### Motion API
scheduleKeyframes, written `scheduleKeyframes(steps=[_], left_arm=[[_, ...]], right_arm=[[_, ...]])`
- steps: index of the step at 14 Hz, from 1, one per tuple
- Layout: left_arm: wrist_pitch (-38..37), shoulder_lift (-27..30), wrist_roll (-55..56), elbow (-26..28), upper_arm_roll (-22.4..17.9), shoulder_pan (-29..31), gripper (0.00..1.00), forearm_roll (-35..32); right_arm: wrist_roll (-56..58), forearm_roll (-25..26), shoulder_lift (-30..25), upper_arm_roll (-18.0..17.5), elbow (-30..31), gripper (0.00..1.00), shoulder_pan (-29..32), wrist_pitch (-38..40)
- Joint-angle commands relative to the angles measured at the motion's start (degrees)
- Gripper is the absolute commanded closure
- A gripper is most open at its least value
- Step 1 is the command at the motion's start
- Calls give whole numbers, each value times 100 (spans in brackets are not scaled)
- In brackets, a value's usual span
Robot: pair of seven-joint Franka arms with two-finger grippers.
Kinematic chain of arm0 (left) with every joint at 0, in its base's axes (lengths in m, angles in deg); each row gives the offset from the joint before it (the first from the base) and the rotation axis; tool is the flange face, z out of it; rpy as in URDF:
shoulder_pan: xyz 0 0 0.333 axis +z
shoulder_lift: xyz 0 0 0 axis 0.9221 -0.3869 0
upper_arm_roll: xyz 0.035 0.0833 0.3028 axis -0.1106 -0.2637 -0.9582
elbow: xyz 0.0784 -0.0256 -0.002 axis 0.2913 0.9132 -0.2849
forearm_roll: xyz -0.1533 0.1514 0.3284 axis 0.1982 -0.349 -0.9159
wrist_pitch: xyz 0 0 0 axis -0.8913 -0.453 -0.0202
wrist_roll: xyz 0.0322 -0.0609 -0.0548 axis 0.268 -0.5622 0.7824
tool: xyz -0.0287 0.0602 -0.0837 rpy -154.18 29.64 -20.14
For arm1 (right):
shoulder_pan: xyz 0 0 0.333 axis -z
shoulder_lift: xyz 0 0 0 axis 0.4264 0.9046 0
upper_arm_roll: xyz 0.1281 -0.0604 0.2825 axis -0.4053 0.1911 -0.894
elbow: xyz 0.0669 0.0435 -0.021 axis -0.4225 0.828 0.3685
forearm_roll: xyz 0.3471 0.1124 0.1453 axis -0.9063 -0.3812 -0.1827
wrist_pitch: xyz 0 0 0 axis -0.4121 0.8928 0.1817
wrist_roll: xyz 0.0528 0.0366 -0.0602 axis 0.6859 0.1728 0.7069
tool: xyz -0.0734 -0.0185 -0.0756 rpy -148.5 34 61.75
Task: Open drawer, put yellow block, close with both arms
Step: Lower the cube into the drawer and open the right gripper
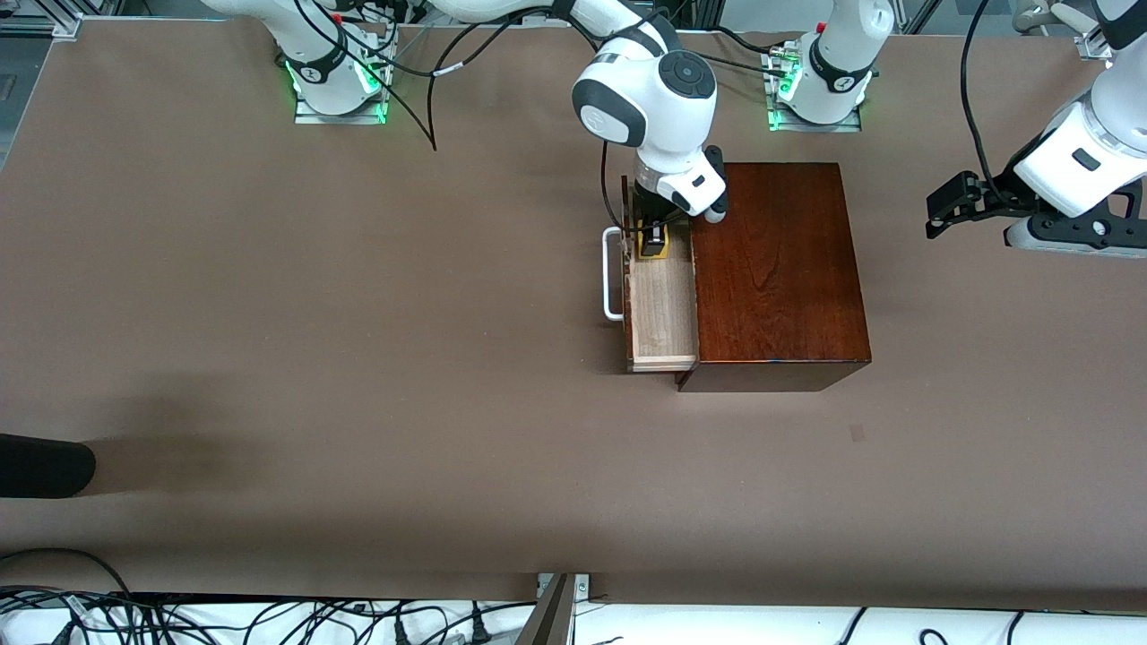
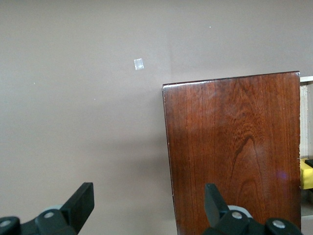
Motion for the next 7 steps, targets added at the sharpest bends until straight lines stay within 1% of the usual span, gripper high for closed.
scheduleKeyframes(steps=[1, 7], left_arm=[[-46, -22, 45, -89, 2, -24, 0, -80], [-46, -22, 37, -89, 2, -24, 0, -80]], right_arm=[[268, 79, 137, 31, -182, 100, 16, 20], [462, 70, 137, 31, -182, 100, 78, 20]])
